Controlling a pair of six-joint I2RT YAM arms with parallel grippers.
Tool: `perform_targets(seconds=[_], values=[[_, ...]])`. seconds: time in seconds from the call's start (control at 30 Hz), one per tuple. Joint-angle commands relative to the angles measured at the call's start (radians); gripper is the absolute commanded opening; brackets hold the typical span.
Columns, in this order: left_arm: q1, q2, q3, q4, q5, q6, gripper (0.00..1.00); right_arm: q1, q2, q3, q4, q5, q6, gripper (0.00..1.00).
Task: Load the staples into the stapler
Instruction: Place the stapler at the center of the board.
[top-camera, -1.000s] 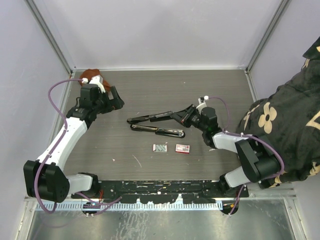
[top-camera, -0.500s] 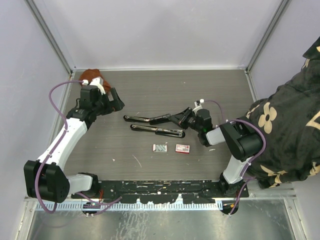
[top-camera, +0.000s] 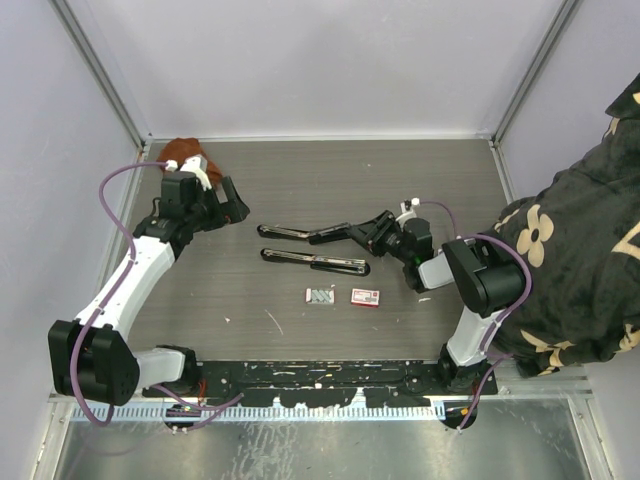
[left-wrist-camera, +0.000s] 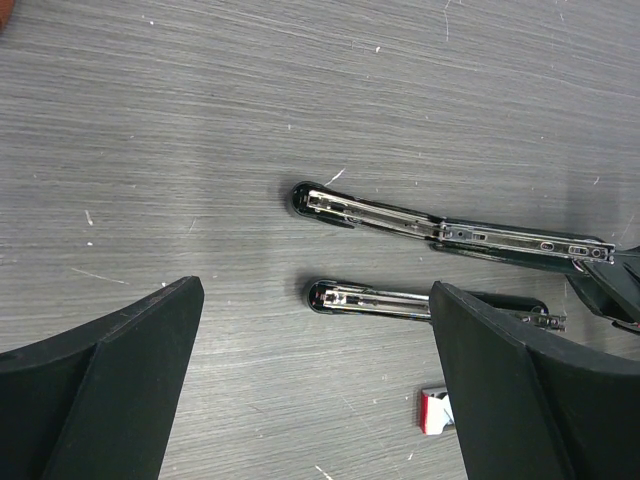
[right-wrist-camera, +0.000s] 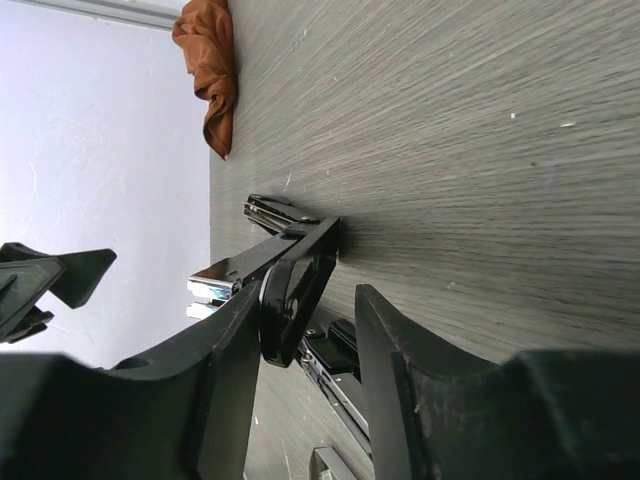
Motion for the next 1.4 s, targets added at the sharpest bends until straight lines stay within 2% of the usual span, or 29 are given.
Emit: perform_targets(seconds=[0.0, 0.13, 0.23, 0.33, 0.4, 0.57, 0.67, 0.83, 1.03, 1.37], values=[[0.010, -0.002, 0.004, 0.058, 0.021, 0.017, 0.98, -0.023, -0.015, -0.009, 0.114, -0.033, -0.018, 0.49], [0.012, -0.001, 0.004, 0.061, 0.020, 0.018, 0.98, -0.054, -0.036, -0.034, 0.108, -0.034, -0.029, 0.49], [0.013, 0.014, -0.003, 0.101, 0.037, 0.001, 0.98, -0.071, -0.051, -0.040, 0.080, -0.045, -0.053, 0.42], [0.011, 0.097, -0.009, 0.177, 0.072, -0.023, 1.00, -0.083, -0.054, -0.041, 0.069, -0.062, -0.066, 0.31], [0.010, 0.156, 0.007, 0.204, 0.101, -0.038, 0.96, -0.088, -0.053, -0.039, 0.049, -0.074, -0.077, 0.24], [-0.027, 0.291, 0.065, 0.257, 0.125, -0.030, 0.92, -0.094, -0.064, -0.056, -0.009, -0.059, -0.108, 0.23], [-0.037, 0.354, 0.095, 0.267, 0.133, -0.018, 0.91, -0.095, -0.073, -0.063, -0.036, -0.044, -0.130, 0.29], [-0.051, 0.453, 0.131, 0.302, 0.172, -0.011, 0.77, -0.103, -0.079, -0.067, -0.064, -0.028, -0.153, 0.33], [-0.075, 0.528, 0.172, 0.325, 0.183, -0.012, 0.55, -0.114, -0.088, -0.076, -0.094, -0.017, -0.174, 0.37], [-0.112, 0.566, 0.168, 0.380, 0.210, -0.037, 0.40, -0.127, -0.104, -0.096, -0.116, -0.008, -0.188, 0.34]])
